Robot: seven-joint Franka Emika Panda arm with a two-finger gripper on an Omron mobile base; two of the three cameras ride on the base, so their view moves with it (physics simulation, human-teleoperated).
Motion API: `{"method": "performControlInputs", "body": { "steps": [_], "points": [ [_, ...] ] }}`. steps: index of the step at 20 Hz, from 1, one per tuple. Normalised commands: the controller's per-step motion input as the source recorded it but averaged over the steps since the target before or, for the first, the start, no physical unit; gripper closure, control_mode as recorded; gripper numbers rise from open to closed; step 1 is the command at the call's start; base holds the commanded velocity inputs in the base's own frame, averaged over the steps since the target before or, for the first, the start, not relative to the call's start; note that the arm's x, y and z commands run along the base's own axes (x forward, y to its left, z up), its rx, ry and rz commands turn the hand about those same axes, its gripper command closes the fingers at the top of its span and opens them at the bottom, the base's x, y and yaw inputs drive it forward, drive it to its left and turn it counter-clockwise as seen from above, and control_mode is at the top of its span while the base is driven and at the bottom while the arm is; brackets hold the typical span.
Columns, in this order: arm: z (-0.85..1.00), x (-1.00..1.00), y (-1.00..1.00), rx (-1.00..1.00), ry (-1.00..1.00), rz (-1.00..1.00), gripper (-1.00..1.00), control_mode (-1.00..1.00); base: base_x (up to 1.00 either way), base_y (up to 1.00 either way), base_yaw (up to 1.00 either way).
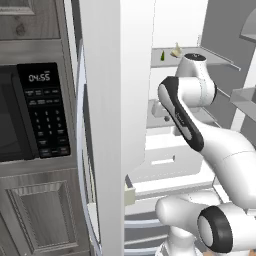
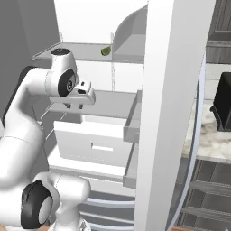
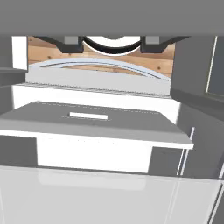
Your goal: Grab the lemon wedge and garlic from the fridge, place them in the blender, close the lid, and turn on the blender to create a marinade.
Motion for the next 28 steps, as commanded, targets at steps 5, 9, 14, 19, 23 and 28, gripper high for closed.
{"method": "performControlInputs", "body": {
  "steps": [5, 9, 14, 19, 23, 28],
  "points": [
    [0.05, -0.09, 0.04, 0.00, -0.17, 0.00, -1.00, -1.00, 0.00, 0.00, 0.00],
    [0.34, -0.21, -0.02, 0.01, -0.49, 0.01, -1.00, -1.00, 0.00, 0.00, 0.00],
    [0.54, -0.06, -0.21, 0.00, -0.52, 0.00, -1.00, -1.00, 0.00, 0.00, 0.00],
    [0.65, 0.00, -0.37, 0.03, -0.39, 0.00, -1.00, -1.00, 0.00, 0.00, 0.00],
    [0.75, 0.00, -0.15, 0.02, -0.16, -0.02, -1.00, -1.00, 0.00, 0.00, 0.00],
    [0.66, 0.16, 0.00, 0.01, -0.01, -0.10, -1.00, -1.00, 0.00, 0.00, 0.00]
  ]
}}
